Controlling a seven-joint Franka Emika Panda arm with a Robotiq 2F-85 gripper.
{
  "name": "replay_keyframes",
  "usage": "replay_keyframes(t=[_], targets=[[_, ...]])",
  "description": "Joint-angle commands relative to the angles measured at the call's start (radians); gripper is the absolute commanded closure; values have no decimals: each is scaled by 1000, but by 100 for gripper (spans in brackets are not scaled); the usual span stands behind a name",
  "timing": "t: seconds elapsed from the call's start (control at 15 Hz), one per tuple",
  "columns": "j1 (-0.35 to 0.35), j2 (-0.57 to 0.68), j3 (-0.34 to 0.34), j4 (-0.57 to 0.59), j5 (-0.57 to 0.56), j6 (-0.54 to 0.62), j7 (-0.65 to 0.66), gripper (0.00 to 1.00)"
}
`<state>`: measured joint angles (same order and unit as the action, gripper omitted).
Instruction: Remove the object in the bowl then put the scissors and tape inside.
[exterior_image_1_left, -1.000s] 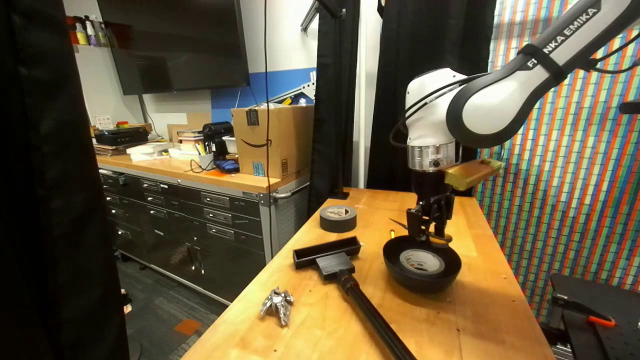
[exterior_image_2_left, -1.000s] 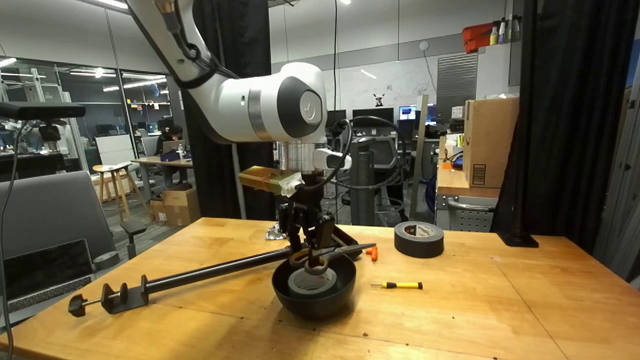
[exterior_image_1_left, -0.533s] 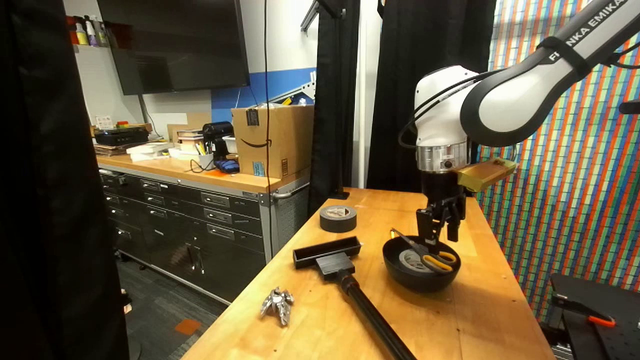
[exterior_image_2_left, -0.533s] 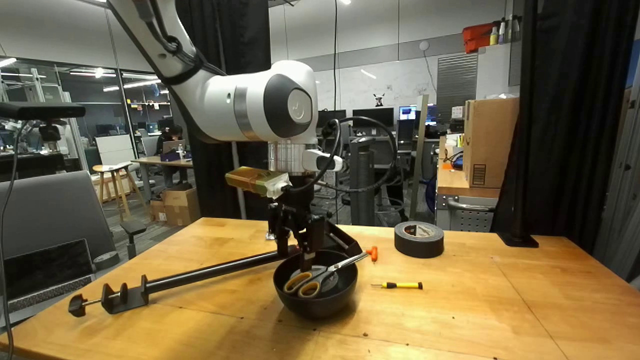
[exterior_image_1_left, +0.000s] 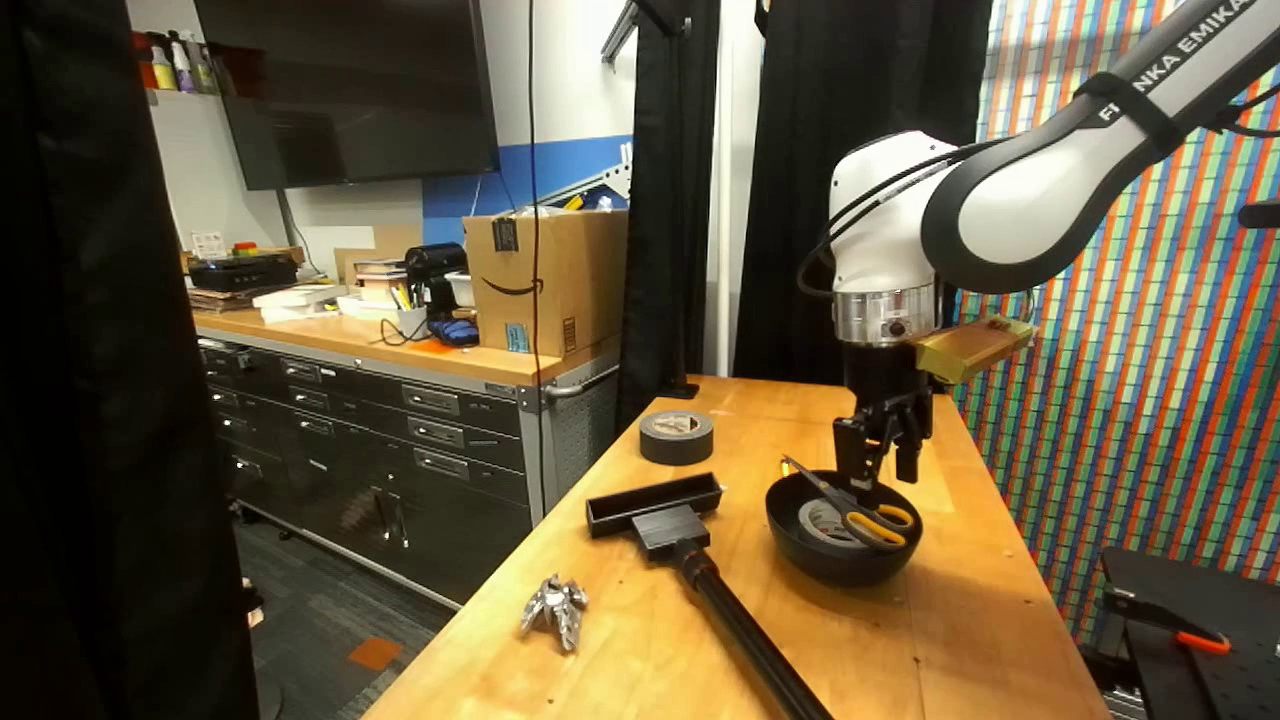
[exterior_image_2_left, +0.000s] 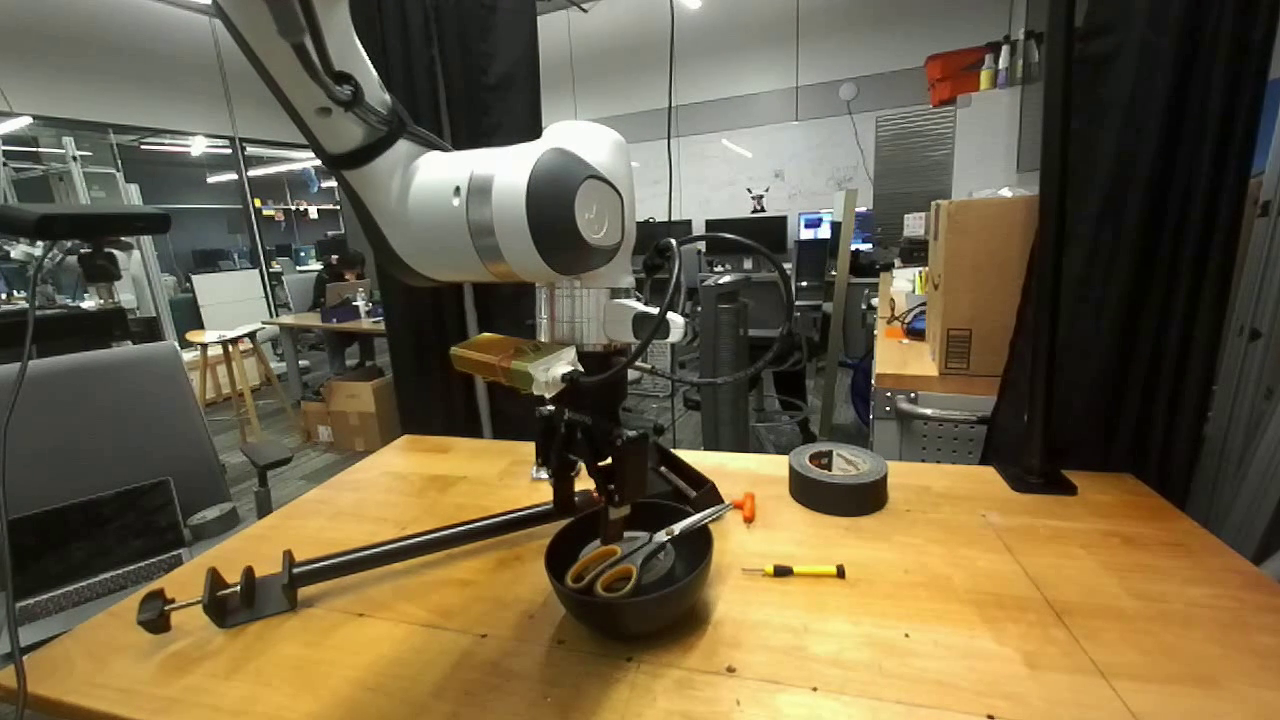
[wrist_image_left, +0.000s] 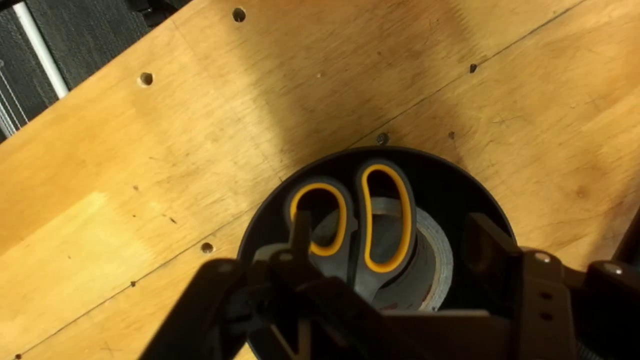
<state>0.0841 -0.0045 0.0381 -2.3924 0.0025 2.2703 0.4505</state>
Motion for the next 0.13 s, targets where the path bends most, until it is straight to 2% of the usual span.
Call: replay_keyframes(t=[0.0, 0.07], targets=[[-9, 0, 9, 1, 0, -2, -1, 21], [-9, 0, 9, 1, 0, -2, -1, 21]])
